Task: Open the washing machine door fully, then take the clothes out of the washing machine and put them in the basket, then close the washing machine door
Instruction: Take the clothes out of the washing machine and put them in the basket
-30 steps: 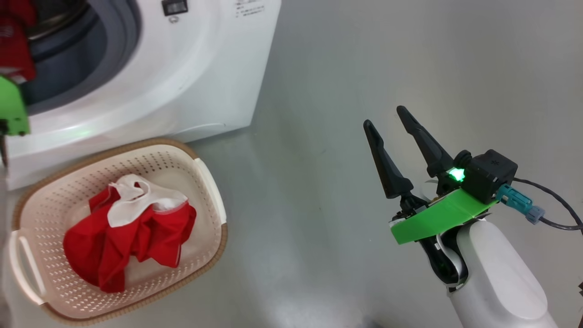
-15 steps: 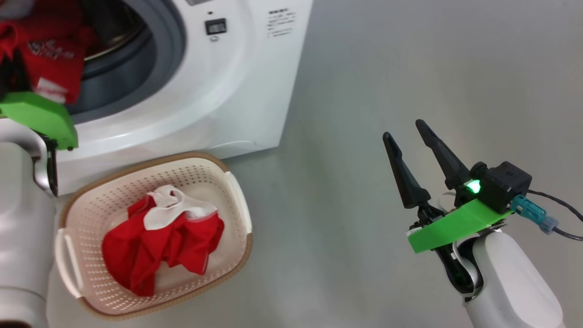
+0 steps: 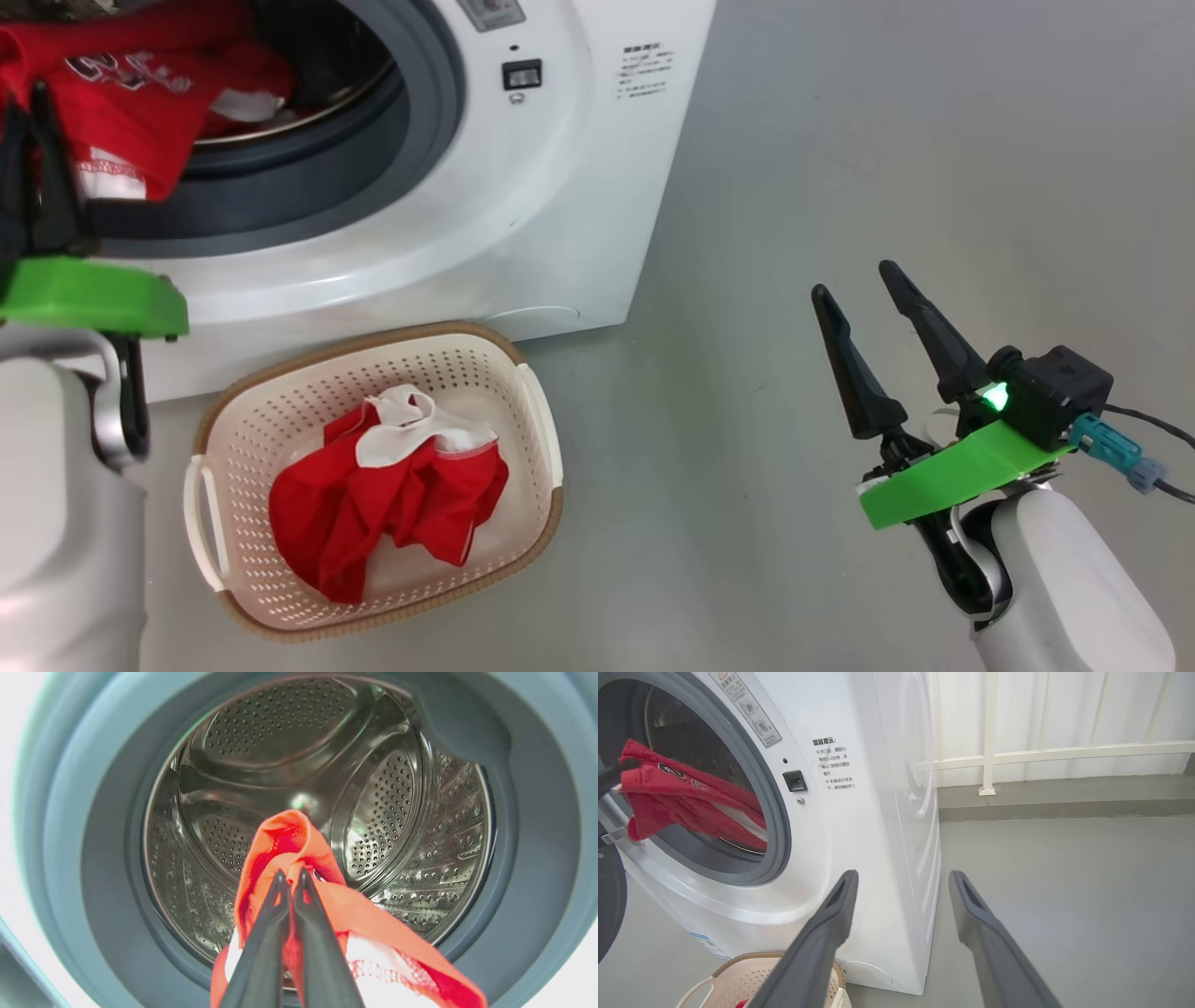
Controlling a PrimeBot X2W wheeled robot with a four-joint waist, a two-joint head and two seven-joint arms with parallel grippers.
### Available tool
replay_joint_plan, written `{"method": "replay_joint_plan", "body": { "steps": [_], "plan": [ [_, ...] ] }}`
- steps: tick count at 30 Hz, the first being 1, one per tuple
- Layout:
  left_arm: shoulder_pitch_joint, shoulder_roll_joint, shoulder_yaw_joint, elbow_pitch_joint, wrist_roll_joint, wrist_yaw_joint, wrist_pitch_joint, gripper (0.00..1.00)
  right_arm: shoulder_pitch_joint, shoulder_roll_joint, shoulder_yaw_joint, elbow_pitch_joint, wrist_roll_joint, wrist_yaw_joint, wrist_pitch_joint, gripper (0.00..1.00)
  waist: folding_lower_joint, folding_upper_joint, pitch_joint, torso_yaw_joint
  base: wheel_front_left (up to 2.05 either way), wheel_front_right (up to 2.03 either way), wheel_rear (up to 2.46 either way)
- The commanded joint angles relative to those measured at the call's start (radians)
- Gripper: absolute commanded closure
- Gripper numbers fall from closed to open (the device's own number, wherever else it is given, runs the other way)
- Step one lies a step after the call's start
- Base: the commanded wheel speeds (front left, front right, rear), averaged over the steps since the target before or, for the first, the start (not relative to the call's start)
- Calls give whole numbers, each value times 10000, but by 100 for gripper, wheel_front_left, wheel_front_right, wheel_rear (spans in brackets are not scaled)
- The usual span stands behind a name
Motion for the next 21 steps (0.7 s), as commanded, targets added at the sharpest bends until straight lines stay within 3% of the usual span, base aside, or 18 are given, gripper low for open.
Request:
{"method": "replay_joint_plan", "body": {
  "steps": [1,13,21],
  "plan": [
    [441,253,402,-1041,-47,-100,-90,100,242,-50,93,-273,7,16,-120,0,0,0,-52,80,0,0,0],
    [2558,-435,1076,-5868,227,105,-91,100,329,-107,-28,-382,-19,16,-120,0,0,0,12,313,0,0,0],
    [3740,-674,956,-7366,478,170,-91,100,279,-81,10,-395,-20,16,-120,0,0,0,109,306,0,0,0]
  ]
}}
